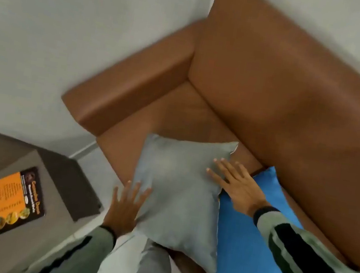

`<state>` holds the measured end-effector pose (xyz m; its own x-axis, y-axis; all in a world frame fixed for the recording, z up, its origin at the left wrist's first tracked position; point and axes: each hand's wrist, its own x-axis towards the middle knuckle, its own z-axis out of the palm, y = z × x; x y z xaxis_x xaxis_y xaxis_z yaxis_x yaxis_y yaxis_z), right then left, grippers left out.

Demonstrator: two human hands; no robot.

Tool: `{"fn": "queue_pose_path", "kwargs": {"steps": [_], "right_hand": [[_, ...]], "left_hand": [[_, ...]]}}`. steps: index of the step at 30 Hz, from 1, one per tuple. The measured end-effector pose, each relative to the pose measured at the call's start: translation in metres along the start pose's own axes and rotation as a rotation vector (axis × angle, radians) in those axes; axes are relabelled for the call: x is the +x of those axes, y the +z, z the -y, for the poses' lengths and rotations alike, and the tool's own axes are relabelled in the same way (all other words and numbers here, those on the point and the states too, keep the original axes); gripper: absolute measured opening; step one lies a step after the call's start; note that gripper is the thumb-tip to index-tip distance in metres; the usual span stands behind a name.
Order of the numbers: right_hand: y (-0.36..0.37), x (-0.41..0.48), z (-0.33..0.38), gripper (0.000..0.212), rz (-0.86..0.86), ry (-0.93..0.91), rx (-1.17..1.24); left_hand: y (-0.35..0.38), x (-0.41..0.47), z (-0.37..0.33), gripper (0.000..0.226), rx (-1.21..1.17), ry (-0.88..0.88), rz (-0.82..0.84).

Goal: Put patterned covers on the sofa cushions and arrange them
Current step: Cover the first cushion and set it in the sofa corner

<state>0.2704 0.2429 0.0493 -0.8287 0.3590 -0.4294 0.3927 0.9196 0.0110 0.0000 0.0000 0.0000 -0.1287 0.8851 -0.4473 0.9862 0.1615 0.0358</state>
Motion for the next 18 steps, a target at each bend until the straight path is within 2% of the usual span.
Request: {"fn": "queue_pose_path", "kwargs": {"steps": [1, 3, 6, 9, 11, 15, 18], "right_hand": [[0.01, 0.013, 0.002, 0.118, 0.027, -0.028, -0.026], [0.023, 0.031, 0.004, 0.116, 0.017, -0.027, -0.014], [0.041, 0.056, 0.012, 0.109, 0.04, 0.032, -0.01], [0.043, 0.066, -0.007, 0.106, 0.089, 0.149, 0.145], [0.044, 0.065, -0.026, 0.103, 0.118, 0.202, 0.333], [0.027, 0.073, -0.044, 0.087, 0.018, 0.294, 0.694], [0.007, 0.082, -0.05, 0.076, -0.144, 0.32, 0.874]], "left_hand": [[0.021, -0.003, 0.001, 0.13, -0.029, -0.086, 0.026], [0.05, -0.013, -0.003, 0.15, -0.096, -0.24, 0.198], [0.066, -0.002, -0.013, 0.139, -0.213, -0.325, 0.261], [0.04, 0.027, -0.013, 0.12, -0.378, -0.307, 0.166], [0.021, 0.039, -0.001, 0.12, -0.501, -0.275, 0.12], [-0.02, 0.074, 0.043, 0.124, -0.628, -0.128, 0.113], [-0.057, 0.098, 0.07, 0.11, -0.717, -0.066, 0.197]]}}
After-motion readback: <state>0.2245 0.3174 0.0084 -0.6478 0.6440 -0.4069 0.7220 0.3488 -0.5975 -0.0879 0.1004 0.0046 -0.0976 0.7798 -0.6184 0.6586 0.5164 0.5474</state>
